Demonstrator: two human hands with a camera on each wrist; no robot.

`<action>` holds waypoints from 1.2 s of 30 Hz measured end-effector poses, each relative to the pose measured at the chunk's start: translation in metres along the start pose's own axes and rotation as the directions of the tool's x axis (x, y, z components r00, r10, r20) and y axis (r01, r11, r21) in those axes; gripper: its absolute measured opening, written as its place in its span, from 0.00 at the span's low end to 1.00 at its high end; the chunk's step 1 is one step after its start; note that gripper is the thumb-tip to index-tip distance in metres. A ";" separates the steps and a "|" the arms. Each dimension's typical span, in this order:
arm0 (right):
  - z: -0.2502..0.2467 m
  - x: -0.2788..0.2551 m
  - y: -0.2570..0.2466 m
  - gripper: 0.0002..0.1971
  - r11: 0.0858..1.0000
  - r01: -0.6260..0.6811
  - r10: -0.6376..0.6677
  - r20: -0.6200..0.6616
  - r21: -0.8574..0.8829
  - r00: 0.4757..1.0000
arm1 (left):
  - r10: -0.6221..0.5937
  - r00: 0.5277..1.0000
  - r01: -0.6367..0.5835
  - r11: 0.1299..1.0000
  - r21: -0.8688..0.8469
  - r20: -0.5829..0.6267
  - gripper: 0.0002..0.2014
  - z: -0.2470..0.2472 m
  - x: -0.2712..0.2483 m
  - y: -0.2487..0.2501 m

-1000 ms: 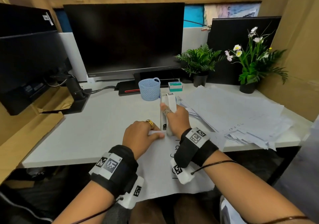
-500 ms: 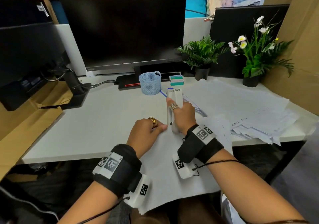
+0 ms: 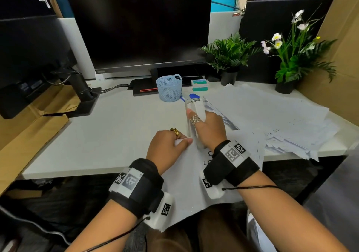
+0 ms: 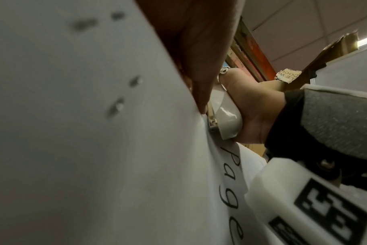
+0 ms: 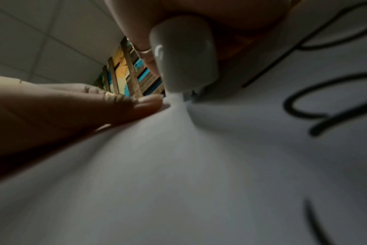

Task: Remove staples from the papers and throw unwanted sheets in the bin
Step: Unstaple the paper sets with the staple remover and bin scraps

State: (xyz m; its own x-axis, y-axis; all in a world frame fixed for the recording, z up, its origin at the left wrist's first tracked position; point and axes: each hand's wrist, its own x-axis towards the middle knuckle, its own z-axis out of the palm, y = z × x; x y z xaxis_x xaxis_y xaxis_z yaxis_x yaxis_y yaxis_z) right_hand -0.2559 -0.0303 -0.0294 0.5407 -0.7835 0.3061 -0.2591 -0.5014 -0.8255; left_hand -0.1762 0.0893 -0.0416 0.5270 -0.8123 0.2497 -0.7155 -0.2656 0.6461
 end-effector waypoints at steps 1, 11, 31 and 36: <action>0.002 -0.001 0.001 0.26 1.000 0.015 -0.015 0.000 -0.020 1.000 | 0.001 1.000 -0.001 1.000 0.005 -0.005 0.12 0.000 0.000 0.001; 0.017 -0.006 0.007 0.18 0.988 -0.045 0.046 -0.004 0.151 0.999 | 0.008 0.999 -0.013 0.985 0.174 0.031 0.15 -0.002 -0.003 -0.004; 0.021 0.081 -0.006 0.25 0.732 -0.028 0.344 0.334 -0.681 0.878 | 0.001 0.985 -0.080 0.886 0.456 0.170 0.15 -0.017 -0.002 -0.023; 0.000 0.045 -0.035 0.17 0.839 0.289 -0.089 0.409 -0.460 0.908 | 0.057 0.996 -0.082 0.868 0.489 0.066 0.14 -0.026 0.002 -0.025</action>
State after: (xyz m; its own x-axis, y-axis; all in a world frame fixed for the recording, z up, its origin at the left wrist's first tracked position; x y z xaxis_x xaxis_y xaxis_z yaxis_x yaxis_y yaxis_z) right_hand -0.2218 -0.0480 0.0135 0.8414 -0.5170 0.1575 -0.4294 -0.8164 -0.3862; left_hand -0.1454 0.1084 -0.0382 0.4537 -0.8586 0.2385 -0.8890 -0.4176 0.1878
